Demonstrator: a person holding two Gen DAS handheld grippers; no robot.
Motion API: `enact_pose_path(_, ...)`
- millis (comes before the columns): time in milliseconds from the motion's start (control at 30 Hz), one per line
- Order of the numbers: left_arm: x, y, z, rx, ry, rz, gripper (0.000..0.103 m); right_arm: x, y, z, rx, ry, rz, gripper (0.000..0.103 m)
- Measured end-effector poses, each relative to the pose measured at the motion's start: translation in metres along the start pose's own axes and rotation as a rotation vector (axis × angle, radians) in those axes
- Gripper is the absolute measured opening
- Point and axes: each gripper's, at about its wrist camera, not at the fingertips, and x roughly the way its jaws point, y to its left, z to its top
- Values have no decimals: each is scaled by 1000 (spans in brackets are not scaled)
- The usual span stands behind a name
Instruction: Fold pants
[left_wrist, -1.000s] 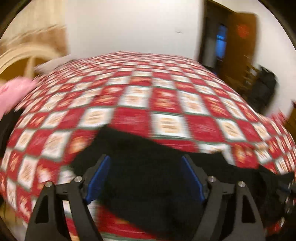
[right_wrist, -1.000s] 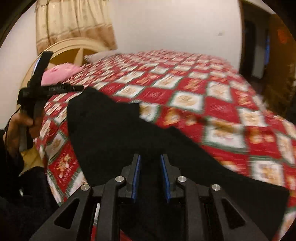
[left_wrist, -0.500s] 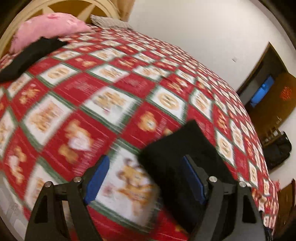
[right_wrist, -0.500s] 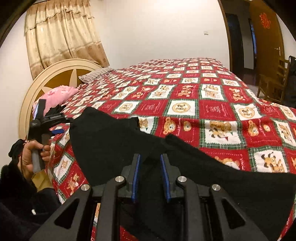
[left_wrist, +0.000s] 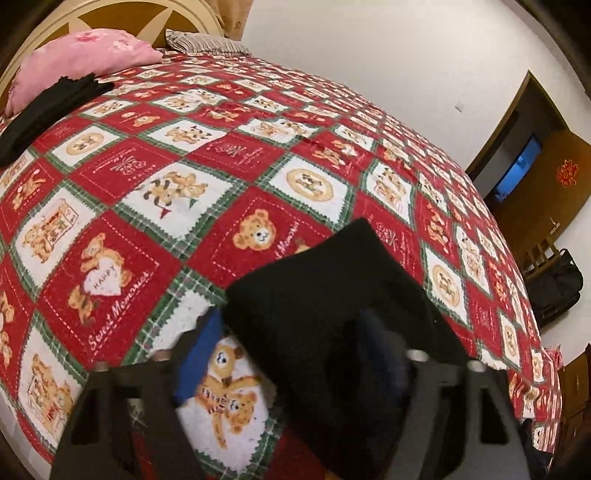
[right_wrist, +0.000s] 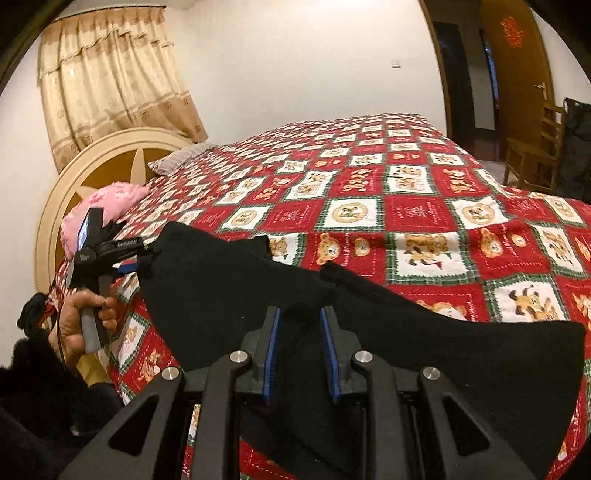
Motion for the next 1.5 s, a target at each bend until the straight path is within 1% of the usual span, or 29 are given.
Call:
enact_pose_path(33,-1,1,0,-3,-4,-3,43,-1,-2,0,11,-3,-4,23)
enact_pose_path(67,-2,2,1,-10,-4,-18,32,-3,-5,0,28,-8,-12,23)
enact_pose_path(100,-3,4,2,-24,-1,-48,23,-5,-10,0,49,-14,-24,23)
enact_pose_path(133,-4,5,4,-32,2,-65,21,-7,-16,1,75,-21,-36,23)
enact_pose_path(233,-10,-4,5,1,-15,-50,20,-15,-34,3,154,-51,-66,23)
enact_pose_path(300,-20,-13,5,27,-42,-62,19,-24,-48,3,205,-73,-86,23)
enact_pose_path(367,-34,-25,7,62,-73,-97,19,-34,-63,3,258,-93,-99,23)
enact_pose_path(467,-64,-60,7,160,-126,-184,18,-51,-86,0,334,-123,-127,23)
enact_pose_path(533,-88,-97,-1,271,-163,-258,18,-59,-98,-2,374,-137,-130,23)
enact_pose_path(567,-95,-111,-5,314,-173,-279,18,-65,-103,-4,395,-150,-133,23)
enact_pose_path(600,-104,-128,-13,368,-185,-306,18,-69,-106,-4,401,-157,-138,23)
enact_pose_path(633,-114,-149,-24,428,-193,-350,18,-74,-108,-5,402,-165,-147,23)
enact_pose_path(667,-120,-160,-32,465,-191,-384,18,-77,-110,-6,402,-169,-153,23)
enact_pose_path(733,-131,-193,-59,571,-173,-472,18,-84,-112,-7,405,-181,-161,23)
enact_pose_path(767,-135,-204,-70,613,-163,-503,18,-87,-114,-8,407,-185,-164,23)
enact_pose_path(800,-138,-220,-88,682,-158,-531,18,-90,-115,-9,409,-189,-170,23)
enact_pose_path(833,-141,-235,-106,749,-164,-543,18,-93,-116,-11,412,-193,-175,23)
enact_pose_path(867,-142,-243,-118,792,-166,-552,18,-95,-117,-12,414,-194,-180,23)
enact_pose_path(933,-142,-264,-152,899,-149,-593,18,-99,-120,-16,419,-197,-189,23)
enact_pose_path(1000,-142,-276,-178,980,-136,-618,18,-103,-122,-19,425,-199,-196,23)
enact_pose_path(1133,-142,-290,-224,1143,-153,-641,18,-104,-126,-24,433,-197,-201,23)
enact_pose_path(1200,-140,-292,-237,1197,-136,-652,18,-103,-127,-25,433,-191,-195,23)
enact_pose_path(1233,-135,-293,-244,1228,-103,-656,18,-102,-127,-25,432,-189,-194,23)
enact_pose_path(1300,-127,-297,-251,1277,-54,-642,18,-100,-126,-24,431,-183,-190,23)
enact_pose_path(1367,-123,-297,-254,1304,-31,-624,21,-99,-127,-25,439,-177,-177,23)
enact_pose_path(1467,-129,-295,-252,1316,-8,-647,30,-99,-127,-22,448,-171,-159,23)
enact_pose_path(1500,-134,-293,-247,1311,-6,-665,42,-102,-127,-19,440,-174,-148,23)
